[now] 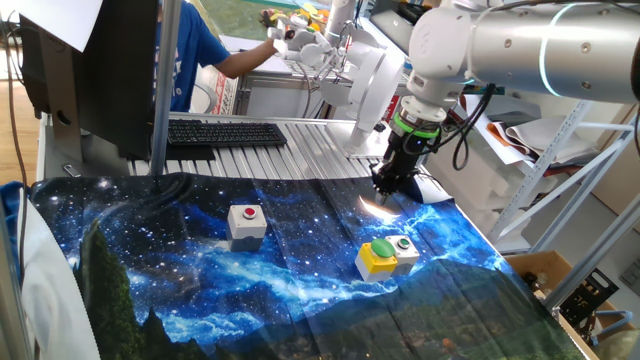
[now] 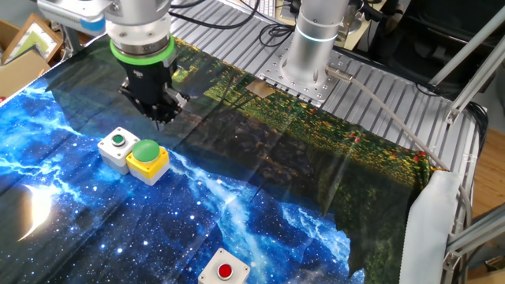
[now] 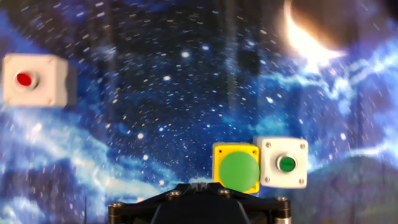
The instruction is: Press three buttons from left to right in sequence
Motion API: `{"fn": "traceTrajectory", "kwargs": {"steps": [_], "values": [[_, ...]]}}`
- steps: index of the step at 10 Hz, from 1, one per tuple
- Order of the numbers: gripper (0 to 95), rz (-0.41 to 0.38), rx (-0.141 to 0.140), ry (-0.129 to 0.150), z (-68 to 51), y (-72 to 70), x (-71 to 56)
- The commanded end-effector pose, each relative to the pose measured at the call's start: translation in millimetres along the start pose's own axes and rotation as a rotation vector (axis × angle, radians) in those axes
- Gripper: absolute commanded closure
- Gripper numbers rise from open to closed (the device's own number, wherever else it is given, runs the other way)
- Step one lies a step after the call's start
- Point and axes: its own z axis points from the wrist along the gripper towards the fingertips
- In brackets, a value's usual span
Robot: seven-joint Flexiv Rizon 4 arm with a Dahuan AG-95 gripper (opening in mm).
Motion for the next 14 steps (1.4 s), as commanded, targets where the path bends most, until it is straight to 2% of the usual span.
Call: {"fn": "traceTrajectory", "kwargs": {"steps": [1, 2, 4, 5, 6, 8, 10, 12, 14], "values": [[95.0, 0.026, 0.015, 0.001, -4.0, 18.7, -19.7], [95.0, 0.054, 0.014, 0.002, -4.3, 38.0, -35.8], [95.0, 0.099, 0.015, -0.004, 6.7, 81.0, -63.9], [95.0, 0.125, 0.021, -0.005, 15.7, 113.5, -82.1], [95.0, 0.138, 0.02, -0.004, 17.7, 128.5, -88.5], [95.0, 0.18, 0.032, -0.003, 19.1, 174.7, -102.3], [95.0, 0.223, 0.036, -0.005, 22.5, 212.1, -109.3], [95.0, 0.246, 0.033, -0.004, 28.6, 234.2, -114.3], [95.0, 0.274, 0.027, -0.012, 38.4, 249.0, -115.7]]}}
